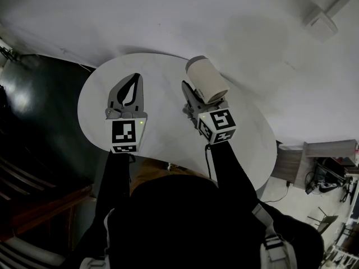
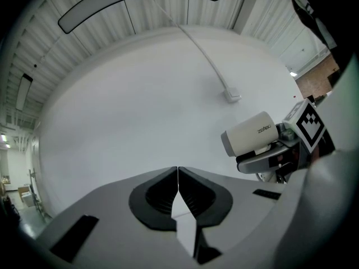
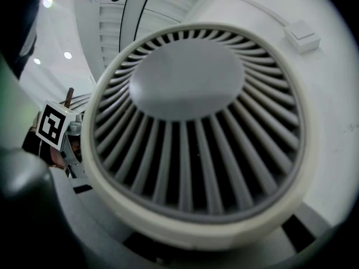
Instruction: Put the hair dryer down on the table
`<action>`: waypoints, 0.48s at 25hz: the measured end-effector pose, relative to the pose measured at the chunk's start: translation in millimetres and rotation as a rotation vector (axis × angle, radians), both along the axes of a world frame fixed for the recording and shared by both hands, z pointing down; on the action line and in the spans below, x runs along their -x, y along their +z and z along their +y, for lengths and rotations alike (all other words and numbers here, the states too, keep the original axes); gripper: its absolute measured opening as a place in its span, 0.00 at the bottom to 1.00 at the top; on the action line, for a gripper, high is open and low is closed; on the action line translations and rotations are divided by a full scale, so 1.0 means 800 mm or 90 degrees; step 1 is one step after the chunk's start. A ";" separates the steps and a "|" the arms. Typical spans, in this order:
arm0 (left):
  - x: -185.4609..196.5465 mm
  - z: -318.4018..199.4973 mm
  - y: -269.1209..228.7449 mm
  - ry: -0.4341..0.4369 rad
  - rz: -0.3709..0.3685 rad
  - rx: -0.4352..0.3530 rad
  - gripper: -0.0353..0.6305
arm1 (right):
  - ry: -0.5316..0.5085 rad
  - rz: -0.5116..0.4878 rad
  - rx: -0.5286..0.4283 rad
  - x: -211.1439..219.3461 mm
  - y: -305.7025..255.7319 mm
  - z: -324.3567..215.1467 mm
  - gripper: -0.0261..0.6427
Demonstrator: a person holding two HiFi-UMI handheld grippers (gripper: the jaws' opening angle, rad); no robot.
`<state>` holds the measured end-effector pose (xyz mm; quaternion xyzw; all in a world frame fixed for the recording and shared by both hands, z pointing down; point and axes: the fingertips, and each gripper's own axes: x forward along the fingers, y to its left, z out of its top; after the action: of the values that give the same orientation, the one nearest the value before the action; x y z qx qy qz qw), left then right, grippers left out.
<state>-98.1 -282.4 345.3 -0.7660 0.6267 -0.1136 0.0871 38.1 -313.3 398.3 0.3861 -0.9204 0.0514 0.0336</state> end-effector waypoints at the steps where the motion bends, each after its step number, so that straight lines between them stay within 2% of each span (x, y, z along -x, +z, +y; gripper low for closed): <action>1: 0.001 -0.002 0.001 0.002 0.002 0.001 0.08 | 0.000 0.003 0.002 0.002 0.002 -0.001 0.33; 6: 0.015 -0.011 0.008 0.022 -0.004 0.005 0.08 | 0.001 0.028 0.013 0.020 0.013 -0.008 0.33; 12: 0.040 -0.029 0.020 0.034 0.013 0.019 0.08 | 0.004 0.093 0.027 0.041 0.037 -0.026 0.33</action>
<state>-130.0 -305.6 361.7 -0.7849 0.6049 -0.1132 0.0722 5.5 -334.1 428.1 0.3906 -0.9131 0.0428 0.1086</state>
